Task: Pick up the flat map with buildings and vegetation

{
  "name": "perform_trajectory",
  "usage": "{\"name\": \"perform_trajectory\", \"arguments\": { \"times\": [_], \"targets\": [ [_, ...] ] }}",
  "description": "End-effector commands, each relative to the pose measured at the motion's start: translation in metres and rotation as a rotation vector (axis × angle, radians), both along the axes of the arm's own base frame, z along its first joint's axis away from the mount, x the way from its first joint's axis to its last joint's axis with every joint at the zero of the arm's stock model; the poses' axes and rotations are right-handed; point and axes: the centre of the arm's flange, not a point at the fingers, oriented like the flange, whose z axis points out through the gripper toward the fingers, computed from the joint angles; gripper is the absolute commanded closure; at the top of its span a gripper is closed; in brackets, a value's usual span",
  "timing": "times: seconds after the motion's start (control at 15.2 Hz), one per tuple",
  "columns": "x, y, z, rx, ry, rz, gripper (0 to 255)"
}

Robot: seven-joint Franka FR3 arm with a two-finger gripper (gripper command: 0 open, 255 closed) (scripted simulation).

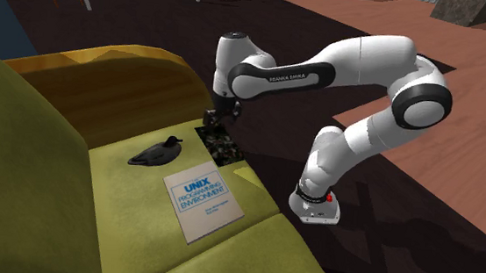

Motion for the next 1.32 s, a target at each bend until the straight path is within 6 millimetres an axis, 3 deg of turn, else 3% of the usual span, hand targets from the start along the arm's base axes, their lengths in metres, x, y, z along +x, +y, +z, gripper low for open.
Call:
{"name": "perform_trajectory", "arguments": {
  "times": [0.0, 0.59, 0.66, 1.25],
  "targets": [
    [0.002, -0.008, -0.023, 0.050, 0.008, -0.166, 0],
    [0.002, -0.008, -0.063, 0.050, 0.008, -0.166, 0],
    [0.003, -0.007, -0.062, 0.050, 0.008, -0.166, 255],
    [0.002, -0.008, -0.063, 0.050, 0.008, -0.166, 255]
  ]
}}
